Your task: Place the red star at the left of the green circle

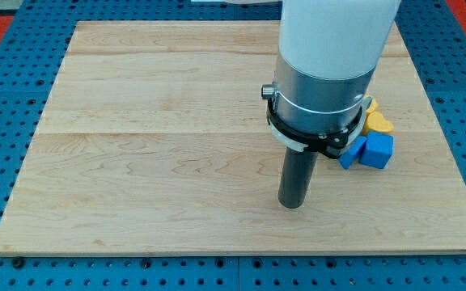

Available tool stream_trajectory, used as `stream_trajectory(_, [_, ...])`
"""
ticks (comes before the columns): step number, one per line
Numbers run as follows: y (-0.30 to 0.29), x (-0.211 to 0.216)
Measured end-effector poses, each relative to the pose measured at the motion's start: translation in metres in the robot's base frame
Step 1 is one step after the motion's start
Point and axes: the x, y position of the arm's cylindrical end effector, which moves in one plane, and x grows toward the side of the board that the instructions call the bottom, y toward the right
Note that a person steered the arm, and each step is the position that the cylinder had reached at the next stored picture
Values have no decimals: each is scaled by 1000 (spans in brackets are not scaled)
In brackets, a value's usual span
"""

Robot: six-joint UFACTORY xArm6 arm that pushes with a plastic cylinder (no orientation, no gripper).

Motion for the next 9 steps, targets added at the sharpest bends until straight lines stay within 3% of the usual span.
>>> stream_trajectory(5, [-18,0])
stream_trajectory(7, [136,-20])
stream_trajectory(8, [132,-65])
stream_trajectory(9, [130,-79])
